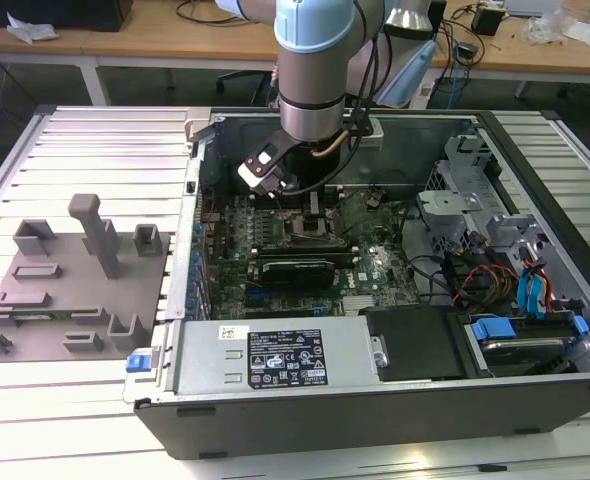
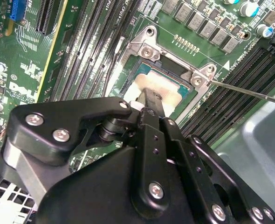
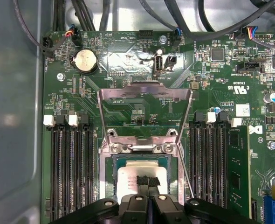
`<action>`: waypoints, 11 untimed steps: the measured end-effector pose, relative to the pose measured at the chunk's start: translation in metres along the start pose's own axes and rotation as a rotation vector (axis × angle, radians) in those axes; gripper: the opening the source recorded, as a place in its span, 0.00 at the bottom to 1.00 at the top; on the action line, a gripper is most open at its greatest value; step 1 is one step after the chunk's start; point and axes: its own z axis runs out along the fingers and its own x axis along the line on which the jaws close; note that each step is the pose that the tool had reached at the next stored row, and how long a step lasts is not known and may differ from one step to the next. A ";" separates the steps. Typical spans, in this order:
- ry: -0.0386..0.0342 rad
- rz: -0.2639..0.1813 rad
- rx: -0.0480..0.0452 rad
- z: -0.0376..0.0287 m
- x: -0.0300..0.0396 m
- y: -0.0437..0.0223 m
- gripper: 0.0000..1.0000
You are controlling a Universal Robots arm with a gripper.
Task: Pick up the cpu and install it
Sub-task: 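Place the cpu into insertion slot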
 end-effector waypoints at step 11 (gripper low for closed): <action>0.0068 0.000 -0.0005 -0.0022 -0.0003 0.0003 0.11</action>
